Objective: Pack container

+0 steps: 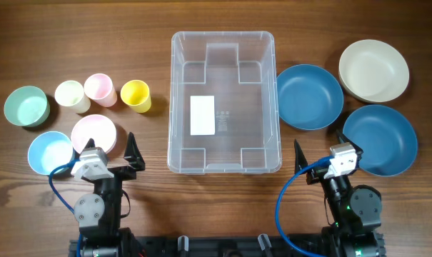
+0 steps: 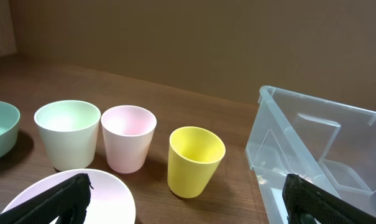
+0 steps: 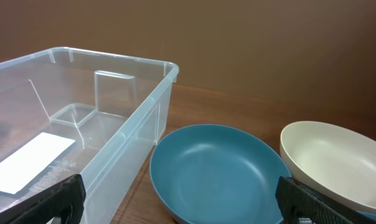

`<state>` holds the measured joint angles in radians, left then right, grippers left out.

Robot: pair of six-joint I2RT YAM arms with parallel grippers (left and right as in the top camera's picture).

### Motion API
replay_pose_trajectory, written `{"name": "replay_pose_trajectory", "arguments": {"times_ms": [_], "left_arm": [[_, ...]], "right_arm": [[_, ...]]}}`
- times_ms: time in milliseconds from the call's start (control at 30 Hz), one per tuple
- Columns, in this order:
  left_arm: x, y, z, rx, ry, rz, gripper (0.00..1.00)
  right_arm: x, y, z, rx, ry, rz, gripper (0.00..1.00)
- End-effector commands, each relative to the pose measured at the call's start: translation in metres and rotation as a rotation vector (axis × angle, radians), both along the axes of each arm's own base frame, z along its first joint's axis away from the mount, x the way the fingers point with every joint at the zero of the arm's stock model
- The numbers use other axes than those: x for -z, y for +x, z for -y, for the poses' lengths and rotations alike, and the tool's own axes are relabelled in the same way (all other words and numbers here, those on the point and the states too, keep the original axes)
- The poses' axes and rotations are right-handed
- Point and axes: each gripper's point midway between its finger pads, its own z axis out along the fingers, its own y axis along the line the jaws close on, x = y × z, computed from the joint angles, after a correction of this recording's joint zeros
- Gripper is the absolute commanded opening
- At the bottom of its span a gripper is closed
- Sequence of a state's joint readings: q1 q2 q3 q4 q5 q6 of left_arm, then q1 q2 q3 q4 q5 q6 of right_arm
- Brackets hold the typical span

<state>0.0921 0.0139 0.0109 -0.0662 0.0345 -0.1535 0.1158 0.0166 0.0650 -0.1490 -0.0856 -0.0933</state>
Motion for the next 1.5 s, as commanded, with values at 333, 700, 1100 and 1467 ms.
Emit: {"name": "replay_pose_trajectory", "arguments": {"times_ms": [333, 700, 1100, 1467], "left_arm": [[0.004, 0.000, 0.002, 0.004, -0.055, -0.007, 1.00], [-0.026, 0.001, 0.012, 0.052, -0.208, -0.011, 1.00], [-0.078, 0.038, 0.013, 0.042, -0.242, -0.368, 1.00], [-0.098, 0.041, 0.029, 0.122, -0.282, -0.465, 1.00]], "right_arm": [[-0.002, 0.000, 0.001, 0.012, 0.046, 0.000, 1.00], [-0.004, 0.001, 0.013, 0.117, 0.318, -0.118, 1.00], [-0.067, 0.026, 0.012, 0.191, 0.277, -0.454, 1.00], [-0.135, 0.027, 0.016, 0.265, 0.297, -0.613, 1.00]]}}
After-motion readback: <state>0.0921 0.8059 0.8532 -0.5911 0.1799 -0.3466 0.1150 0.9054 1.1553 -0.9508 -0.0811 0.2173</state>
